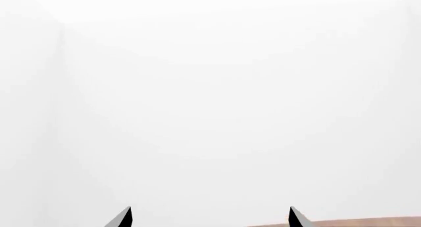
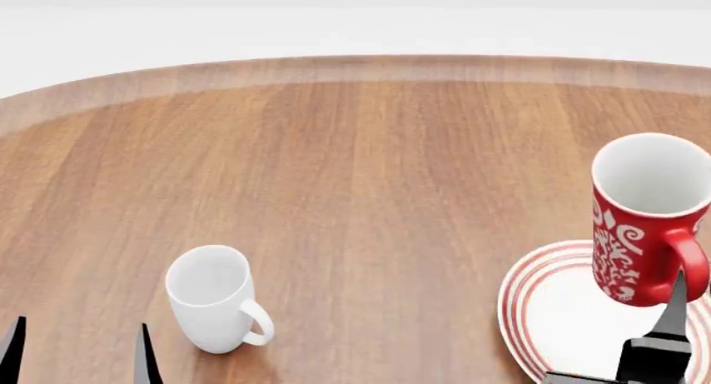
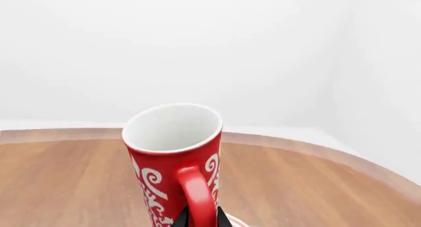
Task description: Pick up the red mug and put it on the plate
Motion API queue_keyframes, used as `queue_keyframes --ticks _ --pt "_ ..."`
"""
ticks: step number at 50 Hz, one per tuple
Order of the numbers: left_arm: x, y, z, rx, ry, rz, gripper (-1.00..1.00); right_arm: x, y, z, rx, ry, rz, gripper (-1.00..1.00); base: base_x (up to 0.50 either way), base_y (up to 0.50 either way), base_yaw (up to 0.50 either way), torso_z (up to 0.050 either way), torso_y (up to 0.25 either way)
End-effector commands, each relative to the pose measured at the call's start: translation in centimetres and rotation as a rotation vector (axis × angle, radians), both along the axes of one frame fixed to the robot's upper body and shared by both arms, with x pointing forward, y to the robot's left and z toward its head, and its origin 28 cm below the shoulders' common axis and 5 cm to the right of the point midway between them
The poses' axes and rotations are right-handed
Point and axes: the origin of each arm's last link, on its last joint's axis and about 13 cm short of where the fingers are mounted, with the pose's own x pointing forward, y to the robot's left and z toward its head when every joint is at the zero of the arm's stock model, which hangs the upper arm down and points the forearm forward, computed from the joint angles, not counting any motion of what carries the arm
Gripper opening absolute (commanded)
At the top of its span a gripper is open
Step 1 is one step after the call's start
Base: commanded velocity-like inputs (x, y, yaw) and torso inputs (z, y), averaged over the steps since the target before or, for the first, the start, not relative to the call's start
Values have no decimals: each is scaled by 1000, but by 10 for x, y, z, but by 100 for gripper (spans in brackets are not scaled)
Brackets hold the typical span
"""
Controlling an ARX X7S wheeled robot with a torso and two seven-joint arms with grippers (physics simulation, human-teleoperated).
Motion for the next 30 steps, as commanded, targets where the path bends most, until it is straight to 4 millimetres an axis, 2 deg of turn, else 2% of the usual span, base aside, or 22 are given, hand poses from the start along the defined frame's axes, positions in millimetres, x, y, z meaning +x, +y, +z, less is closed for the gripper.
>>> queue_keyframes --ticks 1,11,20,21,22,30 --pt "0 0 0 0 2 0 100 18 -17 15 -63 -18 16 -100 0 0 0 0 0" --pt "0 0 0 2 3 2 100 26 -30 21 -49 1 87 -100 0 0 0 0 0" --pt "0 0 0 3 1 5 100 44 -44 28 -30 45 153 -100 0 0 0 0 0" --pt "0 0 0 2 1 6 100 45 -46 30 60 -5 194 -100 0 0 0 0 0" --pt "0 0 0 2 2 8 100 47 -49 32 15 42 181 -100 0 0 0 0 10" --pt "0 0 0 4 5 5 100 60 -64 49 25 38 193 -100 0 0 0 0 0"
